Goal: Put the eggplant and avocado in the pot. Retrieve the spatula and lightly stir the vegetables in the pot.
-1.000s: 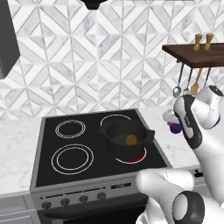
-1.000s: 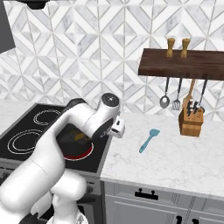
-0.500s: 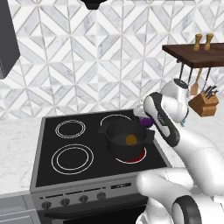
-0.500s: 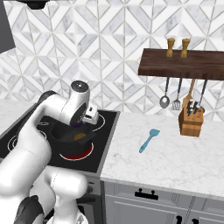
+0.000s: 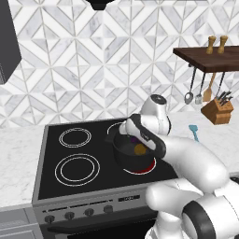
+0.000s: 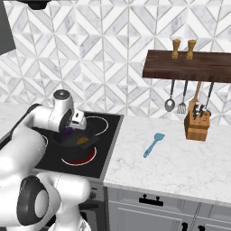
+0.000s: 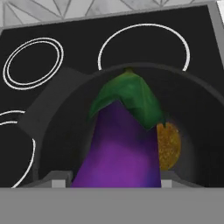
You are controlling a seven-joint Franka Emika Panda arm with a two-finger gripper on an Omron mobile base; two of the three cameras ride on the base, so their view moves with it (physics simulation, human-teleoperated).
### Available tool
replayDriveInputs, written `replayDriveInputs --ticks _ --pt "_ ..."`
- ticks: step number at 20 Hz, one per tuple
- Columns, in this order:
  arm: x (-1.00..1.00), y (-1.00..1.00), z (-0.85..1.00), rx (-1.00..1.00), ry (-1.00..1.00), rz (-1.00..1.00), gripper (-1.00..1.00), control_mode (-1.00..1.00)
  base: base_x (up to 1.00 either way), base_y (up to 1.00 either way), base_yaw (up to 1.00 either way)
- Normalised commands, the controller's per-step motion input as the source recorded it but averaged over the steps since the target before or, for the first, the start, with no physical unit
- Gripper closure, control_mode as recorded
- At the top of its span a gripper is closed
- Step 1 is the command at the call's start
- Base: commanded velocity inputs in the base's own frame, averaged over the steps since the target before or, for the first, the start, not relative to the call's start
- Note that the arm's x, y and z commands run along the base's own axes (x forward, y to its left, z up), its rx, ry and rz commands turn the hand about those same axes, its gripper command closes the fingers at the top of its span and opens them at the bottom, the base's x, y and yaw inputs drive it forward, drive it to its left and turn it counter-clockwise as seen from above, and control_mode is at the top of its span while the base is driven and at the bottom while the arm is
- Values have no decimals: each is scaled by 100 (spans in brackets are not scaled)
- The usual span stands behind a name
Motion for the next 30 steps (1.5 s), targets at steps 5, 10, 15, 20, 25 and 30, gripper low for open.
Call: replayDriveInputs --ticks 5,10,15,20,25,30 --pt "-16 1 -29 -15 0 0 100 -100 0 0 0" --pt "1 0 -51 -5 0 0 -100 -100 0 0 0" --pt "-4 -16 -4 0 -1 1 -100 -100 0 0 0" --pt "-11 -13 51 0 -5 0 -100 -100 0 0 0" --pt "-8 -1 88 0 -4 0 -100 -100 0 0 0" --pt "-22 -63 100 0 -6 -4 -100 -100 0 0 0"
